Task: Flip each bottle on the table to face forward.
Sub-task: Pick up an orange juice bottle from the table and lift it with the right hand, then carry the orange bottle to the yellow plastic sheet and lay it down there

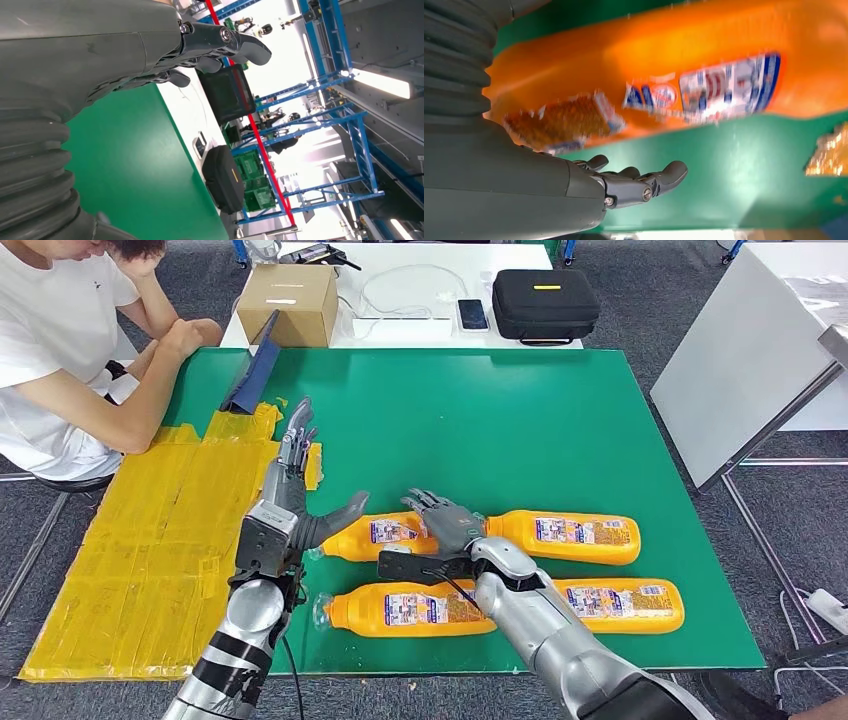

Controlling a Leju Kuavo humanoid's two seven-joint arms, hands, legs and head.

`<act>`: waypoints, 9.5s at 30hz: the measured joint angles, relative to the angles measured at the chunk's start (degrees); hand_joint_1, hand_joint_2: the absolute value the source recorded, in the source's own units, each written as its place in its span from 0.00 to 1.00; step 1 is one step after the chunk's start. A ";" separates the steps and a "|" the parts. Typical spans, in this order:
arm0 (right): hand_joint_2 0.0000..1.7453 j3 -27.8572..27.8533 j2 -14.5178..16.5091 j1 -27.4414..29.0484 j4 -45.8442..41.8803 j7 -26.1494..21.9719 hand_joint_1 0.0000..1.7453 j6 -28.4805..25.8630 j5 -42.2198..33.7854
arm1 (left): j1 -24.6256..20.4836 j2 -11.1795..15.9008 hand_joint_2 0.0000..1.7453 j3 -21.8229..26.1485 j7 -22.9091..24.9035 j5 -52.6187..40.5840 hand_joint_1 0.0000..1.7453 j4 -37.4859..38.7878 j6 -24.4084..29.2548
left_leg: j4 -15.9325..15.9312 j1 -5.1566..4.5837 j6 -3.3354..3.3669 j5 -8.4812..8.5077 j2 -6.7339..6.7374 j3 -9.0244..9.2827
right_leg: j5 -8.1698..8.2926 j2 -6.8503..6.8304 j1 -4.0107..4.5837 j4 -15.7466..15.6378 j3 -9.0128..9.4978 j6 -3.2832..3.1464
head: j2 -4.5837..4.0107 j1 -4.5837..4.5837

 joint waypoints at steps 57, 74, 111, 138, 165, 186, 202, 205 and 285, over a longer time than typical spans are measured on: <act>1.00 -12.01 1.19 4.52 -2.03 -4.25 1.00 -34.40 -1.47 | -2.05 -1.39 1.00 -2.60 -1.28 1.51 0.00 3.76 0.12 | 0.01 -0.01 0.01 0.00 0.00 -0.02 | 0.01 0.00 -0.01 0.00 -0.02 0.01 | 0.01 0.00; 1.00 -24.30 0.57 5.47 -4.73 -5.06 1.00 -31.61 -9.43 | 0.39 -1.39 1.00 -2.58 -2.77 0.90 0.00 -0.75 3.24 | 0.01 -0.02 0.01 0.00 -0.01 -0.05 | 0.01 0.00 0.00 0.00 -0.02 0.01 | 0.00 -0.01; 1.00 -8.73 4.70 19.61 -28.98 -15.77 1.00 -17.48 -18.52 | -3.19 -1.06 1.00 -4.82 3.28 8.66 0.00 5.95 -13.58 | 0.00 0.01 -0.01 -0.03 0.02 -0.11 | -0.02 0.00 0.02 0.00 -0.11 -0.01 | 0.01 0.00; 1.00 -6.14 5.85 15.66 -20.00 -16.21 1.00 -19.61 -17.70 | -2.89 -0.71 1.00 -3.13 2.34 14.70 1.00 5.44 -12.70 | 0.00 -0.01 -0.01 -0.02 0.01 -0.11 | -0.02 0.00 -0.01 0.00 -0.12 0.00 | 0.01 0.00; 1.00 -4.57 2.67 27.33 -51.19 -18.69 0.00 -26.17 -20.64 | -18.19 3.86 1.00 0.27 16.58 -39.13 1.00 19.99 19.99 | 0.00 0.00 0.00 0.02 -0.01 -0.13 | 0.01 -0.06 0.00 0.02 -0.12 0.00 | 0.00 0.01; 1.00 0.15 -0.86 28.26 -60.31 -19.22 0.00 -27.33 -23.05 | -27.29 12.89 1.00 3.86 39.31 -71.20 1.00 50.13 20.77 | -0.01 0.06 -0.02 0.02 0.00 -0.14 | -0.04 -0.04 0.03 0.04 -0.15 -0.04 | 0.00 0.02; 1.00 1.53 -2.28 27.17 -58.43 -18.51 0.00 -25.28 -23.19 | -23.02 15.05 1.00 4.26 33.08 -67.81 0.24 56.31 18.18 | -0.01 0.03 -0.02 0.02 -0.11 -0.18 | -0.04 -0.07 0.01 0.04 -0.15 -0.05 | 0.00 0.02; 1.00 1.56 -2.31 26.92 -57.77 -18.42 0.00 -25.27 -23.15 | -22.87 14.94 1.00 4.56 31.34 -66.95 0.00 56.57 17.62 | -0.01 0.04 -0.02 0.02 -0.13 -0.17 | -0.04 -0.08 0.01 0.04 -0.13 -0.05 | 0.00 0.02; 1.00 13.17 -7.99 15.02 -24.26 -4.78 0.00 -5.50 0.93 | -6.04 2.97 1.00 16.00 -3.85 -1.50 0.00 20.25 -8.67 | 0.00 0.01 0.05 0.07 -0.23 -0.12 | -0.01 -0.33 0.00 0.02 -0.07 -0.02 | 0.00 0.02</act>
